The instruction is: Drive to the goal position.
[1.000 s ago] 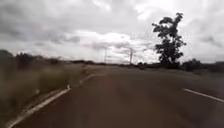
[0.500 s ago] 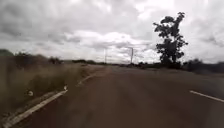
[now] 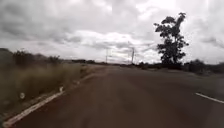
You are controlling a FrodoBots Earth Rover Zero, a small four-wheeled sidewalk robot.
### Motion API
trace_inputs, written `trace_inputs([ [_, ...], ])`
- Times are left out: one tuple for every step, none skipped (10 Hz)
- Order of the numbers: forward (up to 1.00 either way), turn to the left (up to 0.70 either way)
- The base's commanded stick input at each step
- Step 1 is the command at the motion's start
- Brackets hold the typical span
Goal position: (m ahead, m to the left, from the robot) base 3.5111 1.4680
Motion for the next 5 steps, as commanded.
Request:
trace_inputs([
  [0.50, 0.00],
  [0.50, 0.00],
  [0.50, 0.00],
  [0.50, 0.00],
  [0.50, 0.00],
])
